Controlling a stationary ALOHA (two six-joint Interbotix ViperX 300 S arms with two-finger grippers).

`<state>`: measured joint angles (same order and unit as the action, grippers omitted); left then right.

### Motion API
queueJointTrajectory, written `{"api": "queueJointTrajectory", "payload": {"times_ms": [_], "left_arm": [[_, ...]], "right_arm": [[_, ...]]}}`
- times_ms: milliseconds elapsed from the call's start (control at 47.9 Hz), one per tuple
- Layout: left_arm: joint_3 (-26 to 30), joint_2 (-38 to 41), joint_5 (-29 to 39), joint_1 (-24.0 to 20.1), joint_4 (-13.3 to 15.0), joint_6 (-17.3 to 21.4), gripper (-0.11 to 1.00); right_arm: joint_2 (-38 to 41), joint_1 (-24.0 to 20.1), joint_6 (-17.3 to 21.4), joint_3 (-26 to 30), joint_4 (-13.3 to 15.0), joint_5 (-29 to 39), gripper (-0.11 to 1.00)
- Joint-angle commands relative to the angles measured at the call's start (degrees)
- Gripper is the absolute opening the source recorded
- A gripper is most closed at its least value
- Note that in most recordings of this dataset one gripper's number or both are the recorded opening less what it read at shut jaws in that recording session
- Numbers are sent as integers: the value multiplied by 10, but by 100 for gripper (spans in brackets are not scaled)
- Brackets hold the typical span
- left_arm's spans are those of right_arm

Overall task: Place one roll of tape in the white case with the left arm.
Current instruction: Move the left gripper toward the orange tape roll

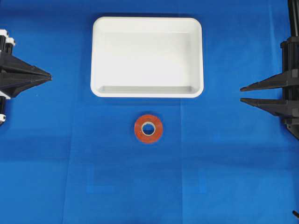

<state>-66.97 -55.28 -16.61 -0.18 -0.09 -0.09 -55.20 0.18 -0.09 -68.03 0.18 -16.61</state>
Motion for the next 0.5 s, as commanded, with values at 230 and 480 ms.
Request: {"api": "queueJointTrajectory", "payload": {"times_ms": [230, 480], "left_arm": [[13, 45, -31, 65, -16, -15, 0], [43, 171, -114, 93, -16, -16, 0]], "right_arm": [[14, 6, -5, 25, -1, 11, -11], [21, 8, -4, 25, -1, 11, -11]]}}
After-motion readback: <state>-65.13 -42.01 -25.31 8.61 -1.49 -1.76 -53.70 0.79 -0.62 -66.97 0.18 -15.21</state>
